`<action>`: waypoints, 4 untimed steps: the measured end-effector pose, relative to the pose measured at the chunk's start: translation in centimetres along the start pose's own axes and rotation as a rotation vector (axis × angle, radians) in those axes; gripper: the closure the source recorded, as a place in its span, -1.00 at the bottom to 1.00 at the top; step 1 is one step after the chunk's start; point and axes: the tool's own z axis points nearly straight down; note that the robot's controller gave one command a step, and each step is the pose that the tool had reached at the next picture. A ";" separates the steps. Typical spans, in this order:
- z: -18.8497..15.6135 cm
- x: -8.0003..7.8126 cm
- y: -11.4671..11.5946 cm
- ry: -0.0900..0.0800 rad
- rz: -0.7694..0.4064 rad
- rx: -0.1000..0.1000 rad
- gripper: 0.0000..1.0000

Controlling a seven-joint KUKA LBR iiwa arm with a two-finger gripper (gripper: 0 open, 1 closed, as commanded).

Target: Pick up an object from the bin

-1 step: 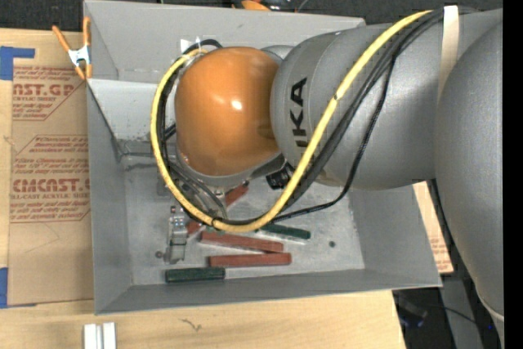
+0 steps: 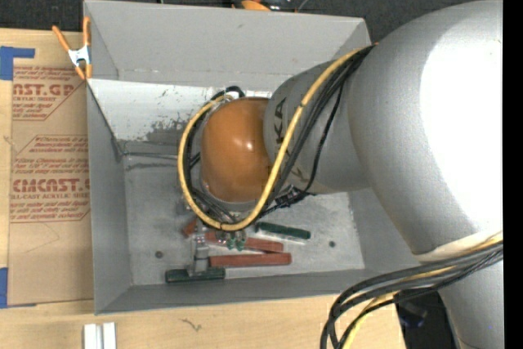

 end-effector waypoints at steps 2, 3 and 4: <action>1.0 -2.0 -5.0 -0.007 -0.121 -0.004 1.00; -15.1 -1.9 -4.5 -0.015 -0.217 -0.002 1.00; -14.6 -1.9 -4.5 -0.007 -0.217 -0.003 -1.00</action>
Offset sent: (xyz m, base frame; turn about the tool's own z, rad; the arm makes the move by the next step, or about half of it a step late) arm 0.0225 -0.0499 -0.0095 -0.1214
